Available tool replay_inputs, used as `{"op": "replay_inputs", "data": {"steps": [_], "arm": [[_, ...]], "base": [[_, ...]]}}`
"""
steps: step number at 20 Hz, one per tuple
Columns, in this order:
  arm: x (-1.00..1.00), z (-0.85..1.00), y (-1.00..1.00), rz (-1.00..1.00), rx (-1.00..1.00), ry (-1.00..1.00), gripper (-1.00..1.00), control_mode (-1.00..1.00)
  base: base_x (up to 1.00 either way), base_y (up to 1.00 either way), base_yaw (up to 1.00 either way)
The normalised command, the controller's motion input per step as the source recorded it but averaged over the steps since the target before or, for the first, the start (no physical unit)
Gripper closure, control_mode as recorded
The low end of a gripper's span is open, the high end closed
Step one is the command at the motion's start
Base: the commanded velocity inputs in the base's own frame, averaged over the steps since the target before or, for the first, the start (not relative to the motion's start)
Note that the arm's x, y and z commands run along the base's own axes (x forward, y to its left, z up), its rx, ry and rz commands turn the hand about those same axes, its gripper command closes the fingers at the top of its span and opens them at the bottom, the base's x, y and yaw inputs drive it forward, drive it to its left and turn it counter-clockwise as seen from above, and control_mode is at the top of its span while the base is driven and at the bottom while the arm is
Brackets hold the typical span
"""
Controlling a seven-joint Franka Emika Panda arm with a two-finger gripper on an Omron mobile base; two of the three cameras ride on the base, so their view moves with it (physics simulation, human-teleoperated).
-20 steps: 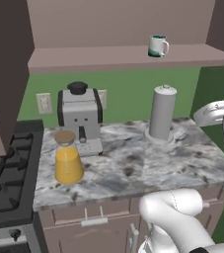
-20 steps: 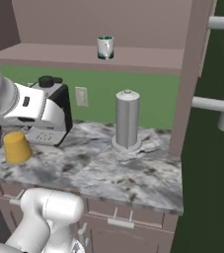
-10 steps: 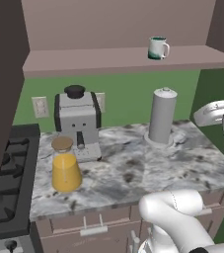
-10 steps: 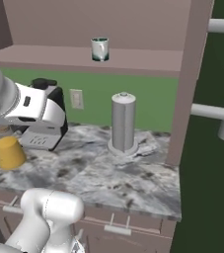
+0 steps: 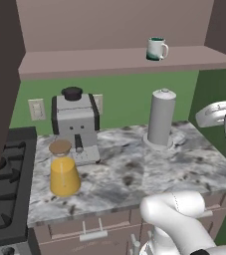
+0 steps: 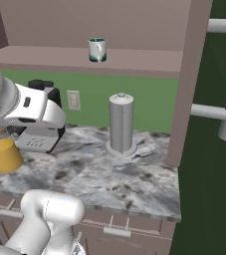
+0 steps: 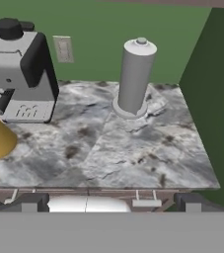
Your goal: There is a tray on the dining counter. Grab the cup, mug, and pitcher and place them on the tray. The pitcher may be placed next to the tray if it cannot fit the tray.
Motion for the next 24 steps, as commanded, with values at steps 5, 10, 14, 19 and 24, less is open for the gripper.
{"op": "replay_inputs", "data": {"steps": [5, 10, 14, 19, 24], "arm": [[0.00, -0.04, 0.00, 0.00, 0.00, 0.00, -1.00, -1.00], [0.00, 0.04, 0.00, 0.07, 0.00, -0.14, -1.00, -1.00], [0.00, 0.45, 0.00, 0.07, 0.04, -0.03, -1.00, -1.00], [0.00, 0.47, 0.00, 0.06, 0.02, -0.09, -1.00, -1.00], [0.05, 0.42, 0.00, 0.03, 0.01, -0.05, -1.00, -1.00]], "base": [[0.00, 0.00, 0.00], [0.00, 0.00, 0.00], [0.00, 0.00, 0.00], [0.00, 0.00, 0.00], [0.00, 0.00, 0.00]]}}
